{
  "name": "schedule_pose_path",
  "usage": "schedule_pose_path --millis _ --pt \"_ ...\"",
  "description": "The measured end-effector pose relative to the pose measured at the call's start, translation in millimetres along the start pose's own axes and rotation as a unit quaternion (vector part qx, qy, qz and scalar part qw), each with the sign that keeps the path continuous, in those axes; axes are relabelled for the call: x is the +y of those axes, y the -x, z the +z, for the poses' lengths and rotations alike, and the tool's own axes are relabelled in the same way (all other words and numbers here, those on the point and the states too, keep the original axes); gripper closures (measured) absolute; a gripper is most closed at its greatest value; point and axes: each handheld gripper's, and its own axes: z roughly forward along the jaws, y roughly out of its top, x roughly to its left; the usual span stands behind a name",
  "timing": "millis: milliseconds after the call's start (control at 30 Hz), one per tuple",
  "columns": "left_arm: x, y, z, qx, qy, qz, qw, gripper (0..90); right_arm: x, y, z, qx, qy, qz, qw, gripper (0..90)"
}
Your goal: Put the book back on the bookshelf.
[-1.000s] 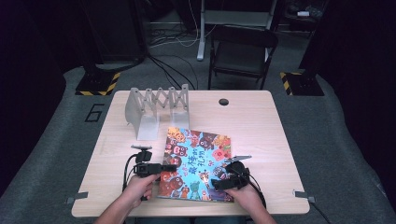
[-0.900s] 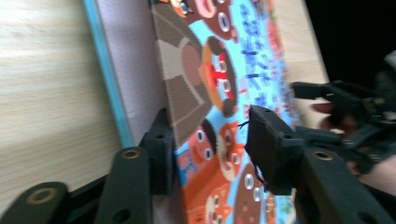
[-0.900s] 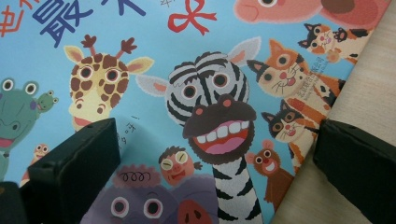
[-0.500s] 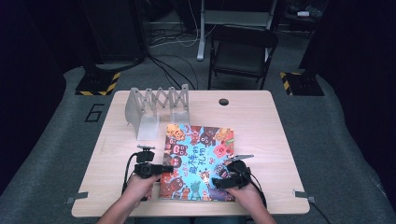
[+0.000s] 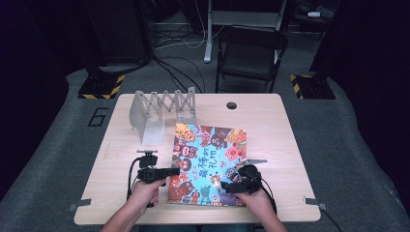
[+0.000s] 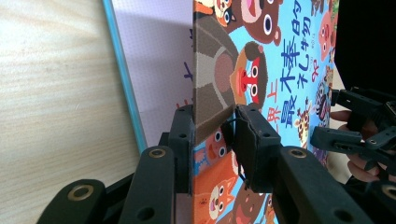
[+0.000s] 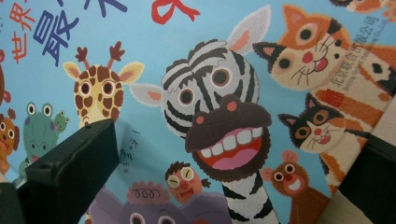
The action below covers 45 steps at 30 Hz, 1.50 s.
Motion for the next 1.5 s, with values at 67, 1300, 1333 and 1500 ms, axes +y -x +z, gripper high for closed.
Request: schedule_pose_path --millis 67,1300,1333,1500 --pt "0.0 2.7 0.2 0.008 0.0 0.004 1.0 69.0 0.2 0.2 -0.9 -0.004 0.0 -0.003 1.0 0.0" --pt "35.7 64.2 -10.2 0.103 -0.04 0.053 0.9924 67.9 -3.4 -66.7 -40.8 -0.096 0.089 -0.171 0.9765 0.0" --pt "36.7 65.2 -10.7 0.105 -0.041 0.058 0.992 67.8 -4.2 -72.2 -40.7 -0.091 0.089 -0.178 0.9757 0.0" --pt "39.1 72.2 -11.6 0.109 -0.044 0.06 0.9912 67.9 -9.4 -98.7 -40.3 -0.082 0.084 -0.228 0.9666 0.0"
